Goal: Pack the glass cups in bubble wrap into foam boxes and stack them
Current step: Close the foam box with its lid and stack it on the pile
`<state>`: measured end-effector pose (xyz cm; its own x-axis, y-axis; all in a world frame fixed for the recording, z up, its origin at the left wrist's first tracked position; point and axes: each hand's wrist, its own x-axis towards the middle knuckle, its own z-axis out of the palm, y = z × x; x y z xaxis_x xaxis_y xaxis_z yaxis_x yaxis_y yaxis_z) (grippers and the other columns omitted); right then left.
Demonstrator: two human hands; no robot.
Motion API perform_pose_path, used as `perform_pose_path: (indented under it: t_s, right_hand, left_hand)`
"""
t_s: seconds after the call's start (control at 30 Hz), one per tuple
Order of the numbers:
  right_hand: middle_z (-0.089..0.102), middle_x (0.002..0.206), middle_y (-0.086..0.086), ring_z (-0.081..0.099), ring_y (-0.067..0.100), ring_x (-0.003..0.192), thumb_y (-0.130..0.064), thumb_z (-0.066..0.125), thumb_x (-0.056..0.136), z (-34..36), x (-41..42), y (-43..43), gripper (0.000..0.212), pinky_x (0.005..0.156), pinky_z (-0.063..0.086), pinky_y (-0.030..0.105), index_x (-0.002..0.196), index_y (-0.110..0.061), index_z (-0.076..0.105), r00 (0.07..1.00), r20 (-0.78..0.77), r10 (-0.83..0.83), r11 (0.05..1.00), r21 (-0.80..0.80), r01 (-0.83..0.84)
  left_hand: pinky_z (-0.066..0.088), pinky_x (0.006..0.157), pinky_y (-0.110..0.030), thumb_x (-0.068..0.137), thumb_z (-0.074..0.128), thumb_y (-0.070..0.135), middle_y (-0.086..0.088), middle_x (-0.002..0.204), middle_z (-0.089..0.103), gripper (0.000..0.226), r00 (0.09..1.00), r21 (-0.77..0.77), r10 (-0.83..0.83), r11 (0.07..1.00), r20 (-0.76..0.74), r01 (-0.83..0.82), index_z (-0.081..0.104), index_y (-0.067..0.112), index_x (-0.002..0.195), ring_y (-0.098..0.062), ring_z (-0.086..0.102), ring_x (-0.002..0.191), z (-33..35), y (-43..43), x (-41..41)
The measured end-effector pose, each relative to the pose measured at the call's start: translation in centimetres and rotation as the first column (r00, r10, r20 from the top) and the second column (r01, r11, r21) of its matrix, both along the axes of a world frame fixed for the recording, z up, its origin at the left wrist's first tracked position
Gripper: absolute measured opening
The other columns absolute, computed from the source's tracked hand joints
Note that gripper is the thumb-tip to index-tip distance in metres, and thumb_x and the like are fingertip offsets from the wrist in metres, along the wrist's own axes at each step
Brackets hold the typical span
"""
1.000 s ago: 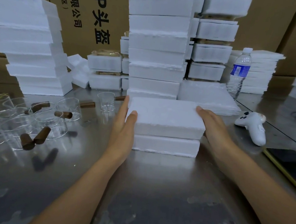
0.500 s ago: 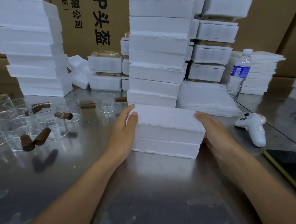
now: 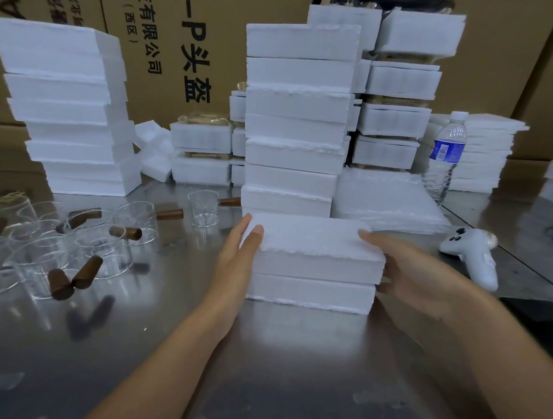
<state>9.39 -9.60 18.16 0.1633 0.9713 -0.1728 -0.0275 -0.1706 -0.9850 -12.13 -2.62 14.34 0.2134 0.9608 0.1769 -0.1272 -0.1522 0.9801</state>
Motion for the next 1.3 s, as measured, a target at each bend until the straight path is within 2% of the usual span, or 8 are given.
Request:
perform_pose_path:
  t_s: [0.3, 0.63, 0.73, 0.8, 0.93, 1.1, 1.2, 1.3]
  right_hand:
    - [0.061, 0.060, -0.003, 0.052, 0.011, 0.052, -0.020, 0.064, 0.081, -1.0, -0.3, 0.7, 0.009, 0.055, 0.036, 0.025, 0.086, -0.013, 0.062, 0.983, -0.078, -0.164, 0.986, -0.044, 0.161]
    - [0.073, 0.099, -0.002, 0.067, 0.019, 0.094, -0.045, 0.071, 0.073, -2.8, -1.5, 3.0, 0.038, 0.087, 0.051, 0.037, 0.100, -0.018, 0.066, 0.935, -0.082, -0.346, 0.925, 0.136, 0.354]
    - [0.068, 0.112, -0.011, 0.062, 0.011, 0.108, -0.066, 0.066, 0.062, -3.1, -1.5, 3.6, 0.058, 0.102, 0.041, 0.038, 0.109, -0.032, 0.064, 0.978, -0.041, -0.205, 0.951, 0.230, 0.209]
    - [0.068, 0.112, -0.015, 0.063, 0.007, 0.107, -0.067, 0.062, 0.067, -3.4, -1.2, 3.8, 0.045, 0.104, 0.040, 0.038, 0.103, -0.041, 0.067, 0.994, 0.016, -0.112, 0.962, 0.253, 0.105]
    - [0.068, 0.112, -0.013, 0.063, 0.008, 0.106, -0.069, 0.061, 0.067, -3.7, -1.4, 4.4, 0.053, 0.102, 0.042, 0.038, 0.109, -0.036, 0.065, 0.984, 0.071, -0.165, 0.946, 0.293, 0.138]
    - [0.064, 0.117, -0.012, 0.063, 0.009, 0.105, -0.077, 0.060, 0.050, -4.3, -1.4, 4.9, 0.089, 0.098, 0.046, 0.037, 0.125, -0.030, 0.051, 0.963, 0.090, -0.256, 0.933, 0.284, 0.221]
    - [0.066, 0.115, -0.012, 0.062, 0.010, 0.108, -0.078, 0.065, 0.049, -4.3, -1.0, 5.3, 0.081, 0.103, 0.041, 0.040, 0.117, -0.034, 0.059, 0.976, 0.081, -0.203, 0.943, 0.285, 0.172]
    - [0.068, 0.112, -0.016, 0.063, 0.005, 0.107, -0.074, 0.068, 0.055, -4.4, -0.4, 5.7, 0.057, 0.104, 0.040, 0.037, 0.102, -0.041, 0.067, 0.988, 0.069, -0.141, 0.952, 0.284, 0.116]
  left_hand:
    - [0.028, 0.114, -0.044, 0.094, 0.050, 0.031, 0.012, 0.138, 0.048, 0.039, 0.999, -0.084, -0.010, 0.996, 0.033, 0.012, 0.047, 0.046, 0.130, -0.012, 0.043, 0.130, 0.2, 0.0, -0.1]
    - [0.034, 0.111, -0.044, 0.094, 0.054, 0.029, 0.010, 0.137, 0.052, 0.038, 0.997, -0.130, 0.034, 0.991, 0.069, -0.025, 0.050, 0.044, 0.128, -0.017, 0.049, 0.126, 0.4, 1.3, 0.3]
    - [0.038, 0.108, -0.041, 0.093, 0.054, 0.024, 0.010, 0.128, 0.059, 0.027, 0.989, -0.129, 0.096, 0.988, 0.114, -0.081, 0.057, 0.046, 0.109, -0.015, 0.054, 0.120, 0.4, 2.0, 0.7]
    - [0.043, 0.100, -0.033, 0.093, 0.054, 0.021, 0.014, 0.118, 0.062, 0.026, 0.983, -0.122, 0.121, 0.987, 0.139, -0.104, 0.058, 0.045, 0.101, -0.009, 0.058, 0.111, 0.4, 2.5, 1.0]
    - [0.041, 0.090, -0.024, 0.093, 0.054, 0.025, 0.022, 0.113, 0.058, 0.032, 0.986, -0.125, 0.125, 0.986, 0.111, -0.111, 0.053, 0.042, 0.121, 0.006, 0.054, 0.102, 0.4, 4.0, 1.0]
    - [0.027, 0.094, -0.028, 0.094, 0.053, 0.030, 0.021, 0.122, 0.047, 0.036, 0.996, -0.151, 0.079, 0.986, 0.042, -0.072, 0.049, 0.046, 0.126, -0.002, 0.041, 0.109, 0.5, 5.6, 0.9]
    - [0.024, 0.092, -0.030, 0.093, 0.052, 0.030, 0.032, 0.104, 0.044, 0.035, 0.998, -0.169, 0.051, 0.985, 0.030, -0.046, 0.049, 0.049, 0.122, -0.001, 0.038, 0.103, 0.5, 6.3, 1.1]
    - [0.023, 0.093, -0.031, 0.092, 0.052, 0.030, 0.027, 0.109, 0.045, 0.034, 0.998, -0.166, 0.048, 0.985, 0.026, -0.044, 0.049, 0.052, 0.118, -0.002, 0.036, 0.105, 0.5, 6.8, 1.3]
